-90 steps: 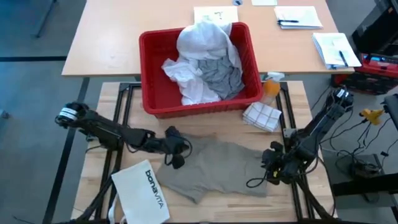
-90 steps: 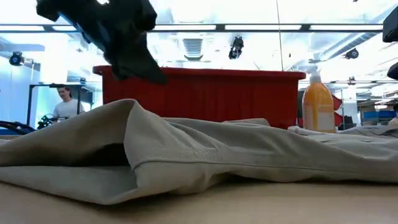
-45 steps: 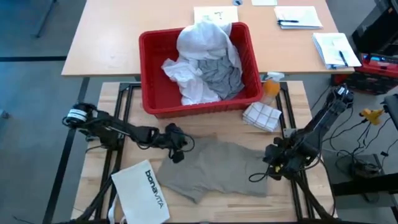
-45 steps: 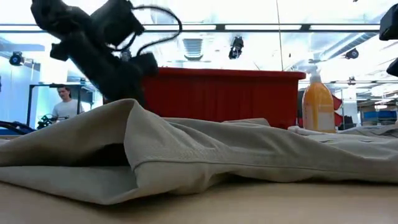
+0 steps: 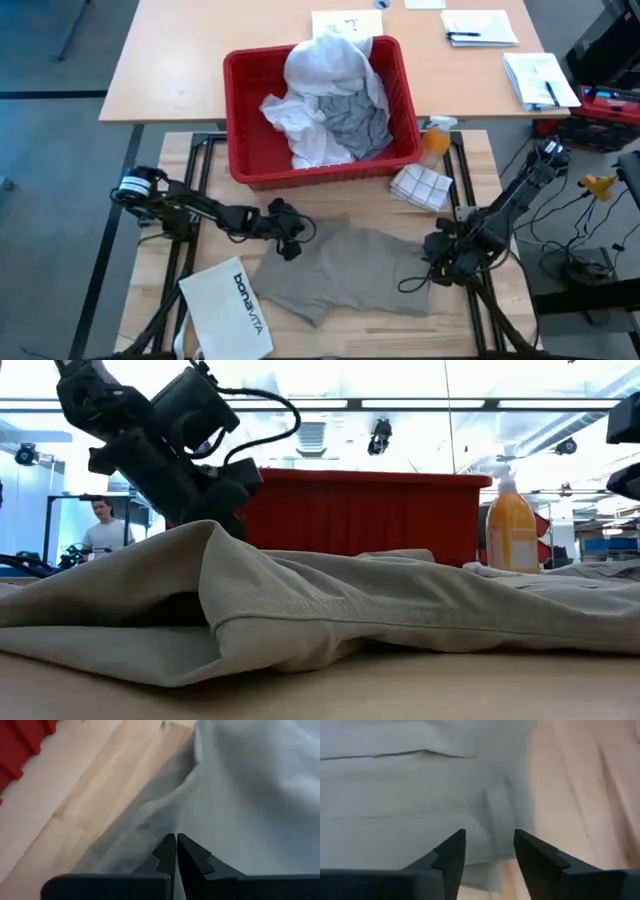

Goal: Fold laundry
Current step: Fold the brown shorts

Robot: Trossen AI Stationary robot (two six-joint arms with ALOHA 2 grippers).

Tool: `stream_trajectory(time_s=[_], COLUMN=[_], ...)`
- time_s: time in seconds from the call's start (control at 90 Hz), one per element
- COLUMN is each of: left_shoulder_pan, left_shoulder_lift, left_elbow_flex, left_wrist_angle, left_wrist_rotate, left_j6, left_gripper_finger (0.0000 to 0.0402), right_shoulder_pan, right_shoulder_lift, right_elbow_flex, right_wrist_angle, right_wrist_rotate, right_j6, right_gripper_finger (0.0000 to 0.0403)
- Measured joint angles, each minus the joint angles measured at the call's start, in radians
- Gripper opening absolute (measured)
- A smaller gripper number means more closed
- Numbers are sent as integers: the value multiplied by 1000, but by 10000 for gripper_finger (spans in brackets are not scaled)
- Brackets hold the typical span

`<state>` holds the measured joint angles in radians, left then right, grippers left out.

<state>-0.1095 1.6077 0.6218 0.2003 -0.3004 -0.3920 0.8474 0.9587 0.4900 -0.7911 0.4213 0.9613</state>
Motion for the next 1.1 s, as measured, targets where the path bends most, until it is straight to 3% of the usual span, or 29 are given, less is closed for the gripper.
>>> stream_trajectory(time_s=[0.189,0.4,0.689,0.844,1.1], left_shoulder_pan=[0,0,0,0,0], left_shoulder_lift=[31,35,34,34,34], left_elbow_flex=[-4,-3,-3,-3,-3], left_wrist_angle=[-27,-24,-24,-24,-25], left_wrist_rotate=[15,22,23,23,23], left_j6=[-16,-29,-36,-36,-36], left_gripper_finger=[0,0,0,0,0], right_shoulder_pan=[-22,-45,-43,-51,-53], right_shoulder_lift=[11,27,27,34,34], right_elbow_flex=[-18,-42,-73,-86,-95], right_wrist_angle=[-11,-2,106,89,96], right_wrist_rotate=[24,25,-26,-28,-32], right_j6=[-15,-22,-150,-86,-129], right_gripper_finger=[165,132,83,89,111])
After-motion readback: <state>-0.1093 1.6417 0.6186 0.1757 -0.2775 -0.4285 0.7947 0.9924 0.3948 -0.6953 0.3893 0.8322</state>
